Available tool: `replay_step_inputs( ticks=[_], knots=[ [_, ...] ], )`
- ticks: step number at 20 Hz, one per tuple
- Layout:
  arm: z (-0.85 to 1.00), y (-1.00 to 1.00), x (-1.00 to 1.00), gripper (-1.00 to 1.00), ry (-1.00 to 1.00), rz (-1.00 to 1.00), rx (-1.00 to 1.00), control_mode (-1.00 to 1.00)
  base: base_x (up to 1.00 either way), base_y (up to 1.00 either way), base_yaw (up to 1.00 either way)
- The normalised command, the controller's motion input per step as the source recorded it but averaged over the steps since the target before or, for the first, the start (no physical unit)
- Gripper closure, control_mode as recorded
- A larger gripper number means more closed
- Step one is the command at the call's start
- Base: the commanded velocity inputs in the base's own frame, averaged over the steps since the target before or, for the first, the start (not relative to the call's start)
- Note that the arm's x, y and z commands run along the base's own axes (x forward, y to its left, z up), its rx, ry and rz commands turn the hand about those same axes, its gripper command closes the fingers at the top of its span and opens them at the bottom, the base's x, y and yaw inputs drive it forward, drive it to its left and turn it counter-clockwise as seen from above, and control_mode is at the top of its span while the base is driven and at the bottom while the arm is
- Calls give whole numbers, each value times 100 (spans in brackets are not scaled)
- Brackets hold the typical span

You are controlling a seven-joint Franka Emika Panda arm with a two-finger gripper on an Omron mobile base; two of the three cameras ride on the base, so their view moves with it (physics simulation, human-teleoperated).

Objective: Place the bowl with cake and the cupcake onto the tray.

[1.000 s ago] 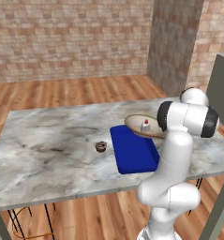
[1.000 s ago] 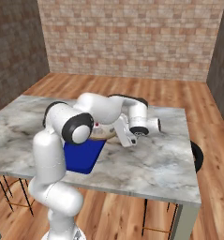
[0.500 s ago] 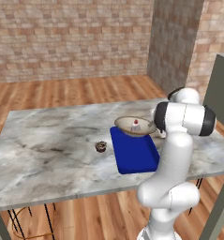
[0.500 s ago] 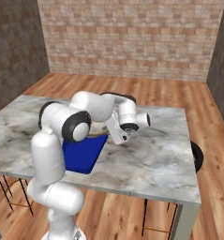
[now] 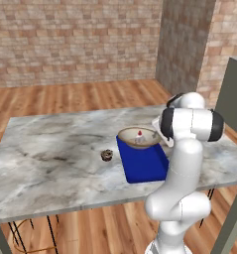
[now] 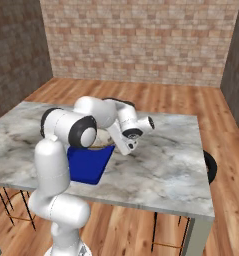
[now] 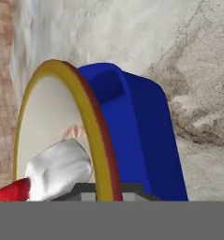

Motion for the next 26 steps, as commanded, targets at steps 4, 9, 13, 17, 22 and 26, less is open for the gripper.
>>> replay_step_inputs(
  ticks=[4,9,13,17,22,26],
  knots=[
    [-41,0,31,100,5,0,-13,-100,0,0,0],
    [-20,4,3,100,1,0,-12,-100,0,0,0],
    [0,3,-29,-100,-1,0,-14,-100,0,0,0],
    [0,1,-39,-100,-2,0,-4,-100,0,0,0],
    [0,0,-28,-100,-1,0,0,-100,0,0,0],
    [31,0,-8,-100,-1,0,0,-100,0,0,0]
  ],
)
